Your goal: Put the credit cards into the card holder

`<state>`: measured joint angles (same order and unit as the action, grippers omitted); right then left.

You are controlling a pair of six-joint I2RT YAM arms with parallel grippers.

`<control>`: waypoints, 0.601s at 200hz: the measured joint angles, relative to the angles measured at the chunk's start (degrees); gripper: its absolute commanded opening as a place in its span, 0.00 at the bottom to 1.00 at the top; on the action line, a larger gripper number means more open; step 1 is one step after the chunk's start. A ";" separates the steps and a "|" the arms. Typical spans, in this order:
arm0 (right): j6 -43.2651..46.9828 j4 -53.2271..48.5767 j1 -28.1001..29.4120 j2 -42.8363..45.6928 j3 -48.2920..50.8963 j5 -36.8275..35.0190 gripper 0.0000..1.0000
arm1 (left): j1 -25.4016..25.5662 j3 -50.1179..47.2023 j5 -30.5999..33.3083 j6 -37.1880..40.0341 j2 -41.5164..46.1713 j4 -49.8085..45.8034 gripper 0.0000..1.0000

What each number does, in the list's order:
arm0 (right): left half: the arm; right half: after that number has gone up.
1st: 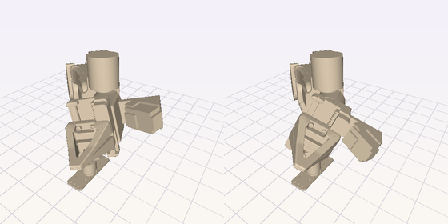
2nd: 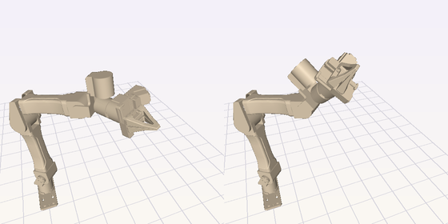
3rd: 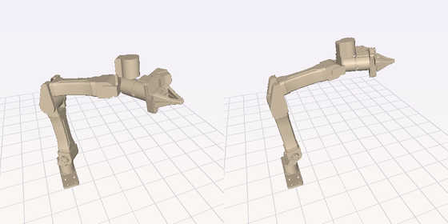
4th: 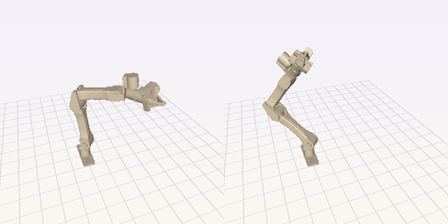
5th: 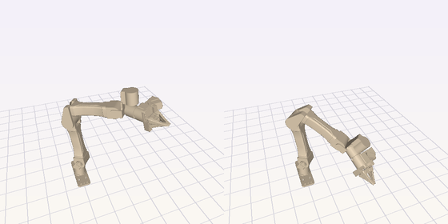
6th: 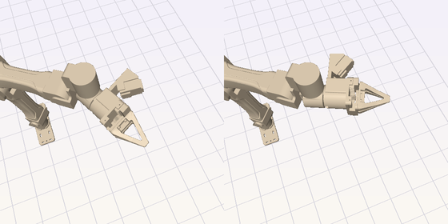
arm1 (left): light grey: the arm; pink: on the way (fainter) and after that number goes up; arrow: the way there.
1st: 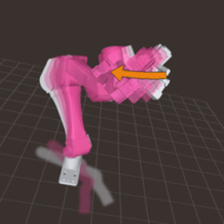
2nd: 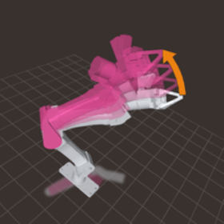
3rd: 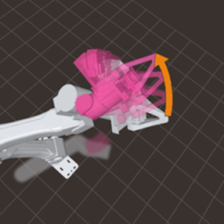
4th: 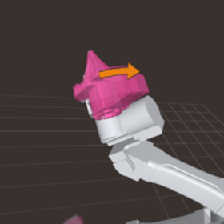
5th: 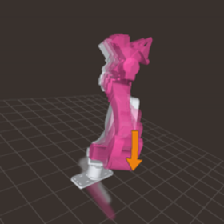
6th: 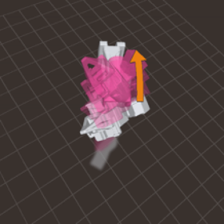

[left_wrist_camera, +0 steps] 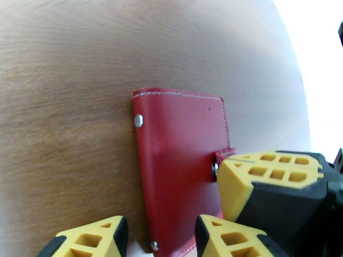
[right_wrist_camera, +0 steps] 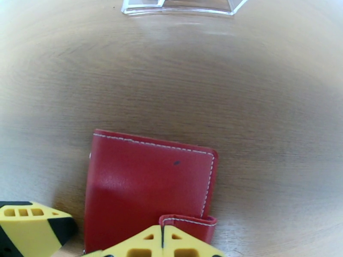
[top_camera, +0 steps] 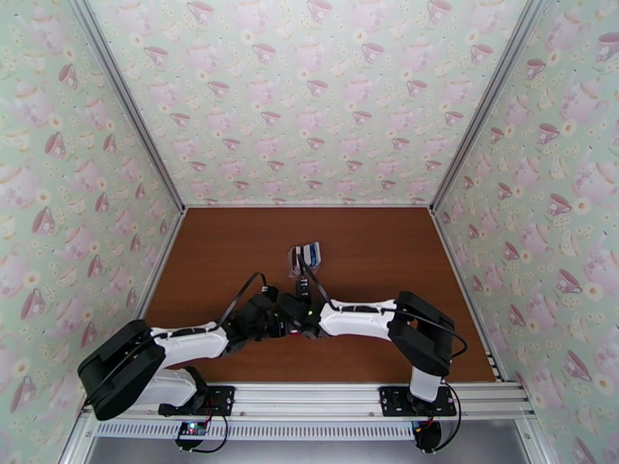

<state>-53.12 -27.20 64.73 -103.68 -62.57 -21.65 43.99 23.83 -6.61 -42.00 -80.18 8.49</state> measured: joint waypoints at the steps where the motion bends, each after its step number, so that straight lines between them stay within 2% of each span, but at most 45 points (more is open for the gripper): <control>1: 0.00 0.11 -0.04 0.04 0.07 0.04 0.00 | 0.00 0.09 0.00 0.02 -0.09 -0.07 0.42; 32: 0.42 2.60 -1.53 2.10 2.69 1.60 0.00 | 0.33 3.39 0.37 -0.04 -3.93 -0.90 0.36; 71: 0.83 6.03 -2.95 4.57 6.25 3.98 0.00 | 0.46 4.09 1.11 -0.72 -6.93 1.86 0.14; 120: 1.01 9.11 -4.96 8.74 10.14 6.25 0.00 | 0.79 5.70 1.05 -1.92 -10.25 4.92 0.12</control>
<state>-52.12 -18.09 59.77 -94.94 -52.42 -15.40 44.77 29.54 -5.56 -43.92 -90.43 13.41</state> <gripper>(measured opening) 0.047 0.131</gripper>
